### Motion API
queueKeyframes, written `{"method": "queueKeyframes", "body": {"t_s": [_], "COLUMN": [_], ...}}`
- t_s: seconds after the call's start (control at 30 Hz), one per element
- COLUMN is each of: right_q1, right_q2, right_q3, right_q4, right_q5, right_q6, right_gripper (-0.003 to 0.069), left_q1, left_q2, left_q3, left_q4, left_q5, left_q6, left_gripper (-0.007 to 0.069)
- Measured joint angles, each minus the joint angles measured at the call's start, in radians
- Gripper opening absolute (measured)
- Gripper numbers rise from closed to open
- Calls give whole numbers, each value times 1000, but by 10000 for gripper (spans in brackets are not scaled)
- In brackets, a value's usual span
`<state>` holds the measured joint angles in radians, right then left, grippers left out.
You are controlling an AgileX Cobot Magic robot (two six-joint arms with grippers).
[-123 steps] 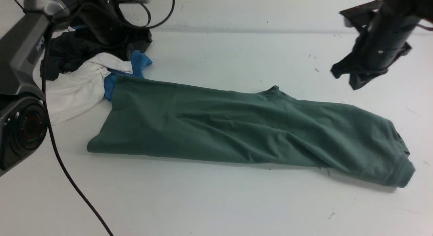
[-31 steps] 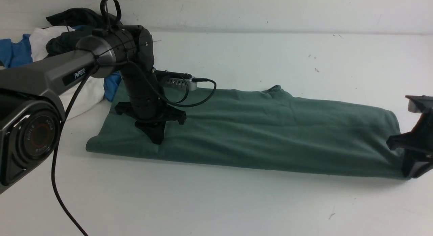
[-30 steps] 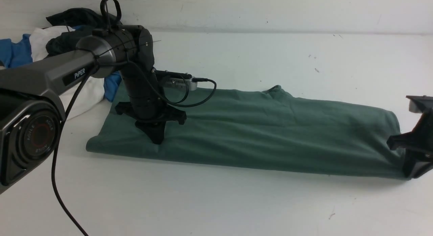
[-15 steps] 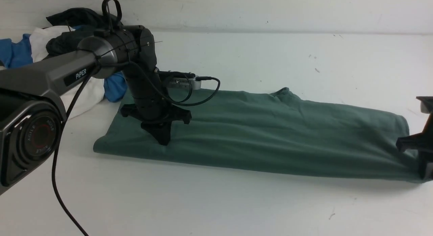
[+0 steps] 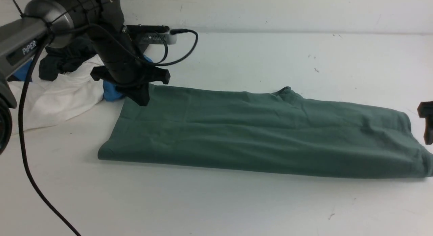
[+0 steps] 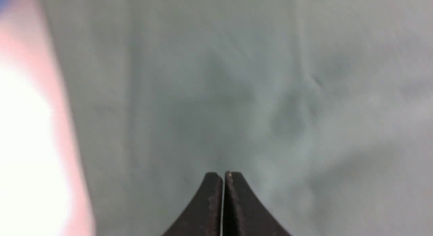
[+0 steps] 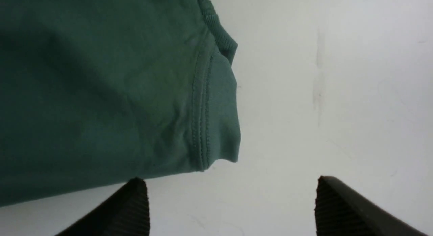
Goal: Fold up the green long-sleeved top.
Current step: Use both arms to drag the lower edge of the fabric forward and fold it over the upper edge, then use the right arm to clamp the right edge of the fabric
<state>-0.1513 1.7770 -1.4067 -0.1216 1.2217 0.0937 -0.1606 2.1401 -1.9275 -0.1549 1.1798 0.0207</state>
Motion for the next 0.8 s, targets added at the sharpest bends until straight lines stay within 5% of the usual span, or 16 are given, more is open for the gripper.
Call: {"method": "queueKeyframes", "body": {"t_s": [0.33, 0.8], "right_q1": [0, 0], "right_q2": [53, 307], "right_q3": [-76, -139], "right_q4": [129, 84], "right_q5": [-11, -66], "right_q6": [-17, 20], "right_gripper": [591, 591], "left_q1": [18, 18], "left_q2": [60, 60], "left_q3": [-28, -29], "left_q4": [-3, 2], "left_q5": [40, 49], "left_q6": [4, 19], "left_gripper": [-4, -4]}}
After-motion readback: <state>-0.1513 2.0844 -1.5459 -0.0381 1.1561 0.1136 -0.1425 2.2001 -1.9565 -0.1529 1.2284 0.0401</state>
